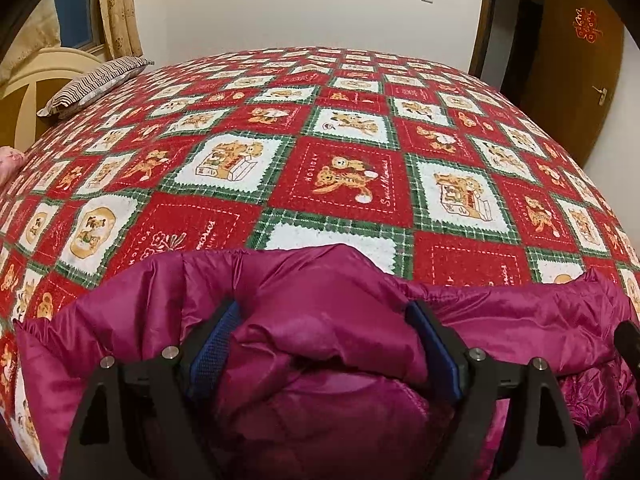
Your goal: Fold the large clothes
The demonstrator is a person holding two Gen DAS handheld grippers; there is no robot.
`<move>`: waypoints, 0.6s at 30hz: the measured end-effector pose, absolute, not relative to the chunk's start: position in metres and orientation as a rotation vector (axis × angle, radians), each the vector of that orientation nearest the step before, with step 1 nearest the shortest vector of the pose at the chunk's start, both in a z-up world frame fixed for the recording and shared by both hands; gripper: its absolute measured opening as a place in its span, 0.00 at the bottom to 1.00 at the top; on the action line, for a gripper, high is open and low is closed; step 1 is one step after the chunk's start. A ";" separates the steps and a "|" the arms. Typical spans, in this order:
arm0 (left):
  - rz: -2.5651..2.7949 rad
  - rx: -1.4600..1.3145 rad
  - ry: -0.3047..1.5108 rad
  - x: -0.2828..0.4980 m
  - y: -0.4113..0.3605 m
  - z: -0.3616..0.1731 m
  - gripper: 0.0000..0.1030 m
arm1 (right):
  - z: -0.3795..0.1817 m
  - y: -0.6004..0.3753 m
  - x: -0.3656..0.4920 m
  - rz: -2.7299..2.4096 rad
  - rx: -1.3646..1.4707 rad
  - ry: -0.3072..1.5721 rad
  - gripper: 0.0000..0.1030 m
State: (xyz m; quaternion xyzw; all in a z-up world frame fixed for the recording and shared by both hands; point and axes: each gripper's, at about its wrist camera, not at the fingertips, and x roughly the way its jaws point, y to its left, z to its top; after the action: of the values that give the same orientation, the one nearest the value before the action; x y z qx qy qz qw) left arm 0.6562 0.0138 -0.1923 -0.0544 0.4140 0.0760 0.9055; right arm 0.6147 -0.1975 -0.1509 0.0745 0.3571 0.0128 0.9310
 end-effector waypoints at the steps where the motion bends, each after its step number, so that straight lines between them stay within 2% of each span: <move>1: 0.157 -0.112 0.855 0.656 0.014 -0.192 0.83 | -0.155 -0.198 0.622 -0.015 0.102 0.771 0.14; 3: 0.157 -0.112 0.856 0.656 0.014 -0.192 0.83 | -0.172 -0.200 0.634 -0.014 0.073 0.866 0.14; 13: 0.071 -0.116 0.913 0.647 0.025 -0.175 0.83 | -0.179 -0.193 0.631 -0.052 0.007 0.804 0.14; 18: 0.203 -0.164 0.810 0.601 0.071 -0.145 0.83 | -0.179 -0.198 0.629 -0.038 0.038 0.795 0.14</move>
State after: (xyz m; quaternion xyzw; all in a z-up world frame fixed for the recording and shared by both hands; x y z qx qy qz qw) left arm 0.6006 0.0705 -0.1452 -0.0795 0.3928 0.0985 0.9109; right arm 0.6285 -0.1975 -0.1788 0.0184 0.3872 -0.0184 0.9216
